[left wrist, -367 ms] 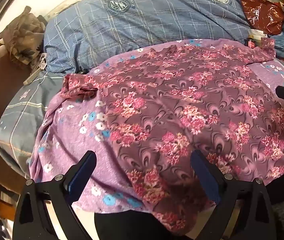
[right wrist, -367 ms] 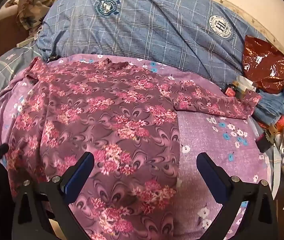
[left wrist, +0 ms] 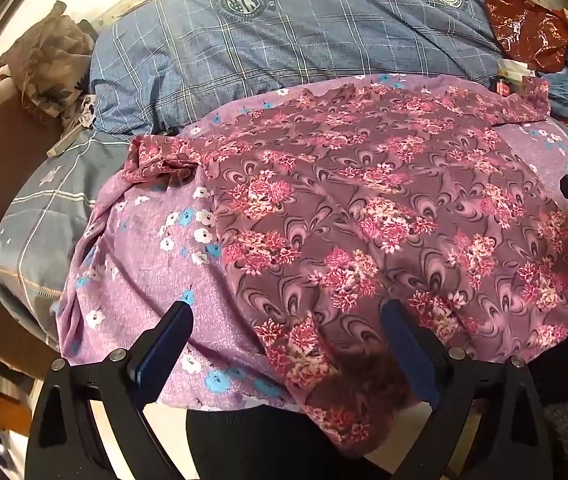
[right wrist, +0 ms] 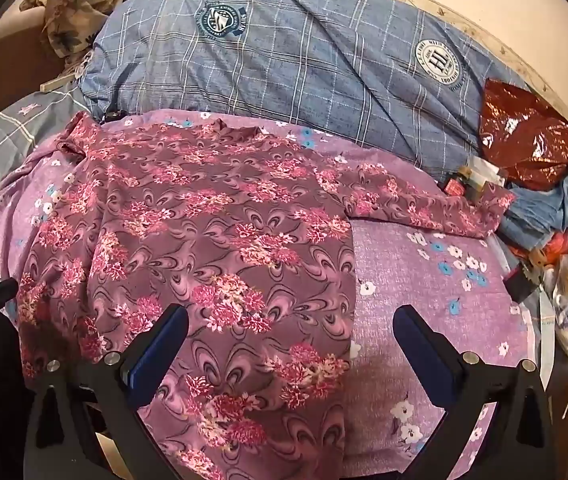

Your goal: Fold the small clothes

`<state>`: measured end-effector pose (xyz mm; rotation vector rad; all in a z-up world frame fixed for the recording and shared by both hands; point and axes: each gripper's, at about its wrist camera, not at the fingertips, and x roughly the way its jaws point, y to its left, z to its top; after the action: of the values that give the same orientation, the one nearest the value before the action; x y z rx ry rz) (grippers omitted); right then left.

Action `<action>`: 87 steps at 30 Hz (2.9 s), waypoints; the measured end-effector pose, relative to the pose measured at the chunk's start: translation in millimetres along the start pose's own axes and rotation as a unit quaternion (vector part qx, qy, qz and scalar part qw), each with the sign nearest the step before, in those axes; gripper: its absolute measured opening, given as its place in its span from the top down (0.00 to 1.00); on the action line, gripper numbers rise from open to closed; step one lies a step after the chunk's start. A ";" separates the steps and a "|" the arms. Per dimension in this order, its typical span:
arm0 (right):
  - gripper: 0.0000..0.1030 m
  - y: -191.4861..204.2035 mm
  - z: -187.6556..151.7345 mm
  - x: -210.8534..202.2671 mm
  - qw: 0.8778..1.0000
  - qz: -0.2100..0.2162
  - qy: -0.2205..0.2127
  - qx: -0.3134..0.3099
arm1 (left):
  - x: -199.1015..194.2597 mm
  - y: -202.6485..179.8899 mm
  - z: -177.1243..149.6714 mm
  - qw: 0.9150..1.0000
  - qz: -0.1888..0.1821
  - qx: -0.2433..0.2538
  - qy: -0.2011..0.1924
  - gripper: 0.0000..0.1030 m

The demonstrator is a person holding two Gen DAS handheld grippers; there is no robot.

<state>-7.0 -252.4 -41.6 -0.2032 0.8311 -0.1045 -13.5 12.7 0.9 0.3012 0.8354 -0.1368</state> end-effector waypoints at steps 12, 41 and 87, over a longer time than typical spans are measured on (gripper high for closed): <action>0.00 -11.4 -0.1 8.9 0.999 -0.002 0.017 0.027 | 13.3 14.4 9.0 1.000 -0.008 -0.023 0.018 0.07; 0.00 -37.3 -20.9 26.4 0.997 -0.001 0.041 0.066 | 39.2 1.6 22.5 0.998 -0.040 -0.017 0.044 0.07; 0.02 -36.0 -21.9 36.0 0.995 0.033 0.055 0.078 | 52.2 30.2 32.4 0.994 -0.055 -0.073 0.056 0.07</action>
<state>0.4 -296.8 -74.0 -0.0228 0.9335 -0.1194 51.2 31.1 -11.3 0.1260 0.9682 -0.1629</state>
